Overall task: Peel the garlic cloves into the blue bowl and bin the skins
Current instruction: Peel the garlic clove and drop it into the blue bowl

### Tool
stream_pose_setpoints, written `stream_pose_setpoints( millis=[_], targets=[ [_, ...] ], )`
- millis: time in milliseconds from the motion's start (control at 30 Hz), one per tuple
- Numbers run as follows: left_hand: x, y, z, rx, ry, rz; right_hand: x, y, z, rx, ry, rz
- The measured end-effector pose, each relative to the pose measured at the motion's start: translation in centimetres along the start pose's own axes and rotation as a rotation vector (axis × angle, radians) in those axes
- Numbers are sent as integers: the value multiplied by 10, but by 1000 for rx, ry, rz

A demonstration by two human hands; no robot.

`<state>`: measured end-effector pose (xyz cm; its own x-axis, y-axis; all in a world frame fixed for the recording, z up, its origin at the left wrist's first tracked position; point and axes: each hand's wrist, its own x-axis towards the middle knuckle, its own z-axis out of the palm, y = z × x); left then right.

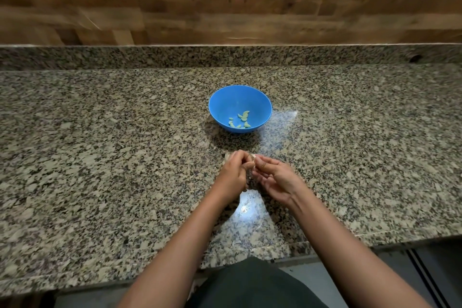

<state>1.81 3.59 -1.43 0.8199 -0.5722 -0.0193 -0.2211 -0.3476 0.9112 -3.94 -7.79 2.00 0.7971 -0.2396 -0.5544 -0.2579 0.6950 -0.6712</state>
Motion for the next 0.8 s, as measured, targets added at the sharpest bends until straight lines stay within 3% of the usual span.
stream_pose_setpoints(
  millis=[200,400,567,800],
  targets=[
    [-11,1,0,78,-54,21,3,1,-3,110,19,10],
    [-18,5,-6,-45,-45,-28,8,0,-5,140,130,-57],
    [-20,3,-11,-55,-19,-113,3,-7,-12,-16,85,-95],
    [-8,10,-8,-296,1,-248,-1,1,-17,-243,45,-152]
  ],
)
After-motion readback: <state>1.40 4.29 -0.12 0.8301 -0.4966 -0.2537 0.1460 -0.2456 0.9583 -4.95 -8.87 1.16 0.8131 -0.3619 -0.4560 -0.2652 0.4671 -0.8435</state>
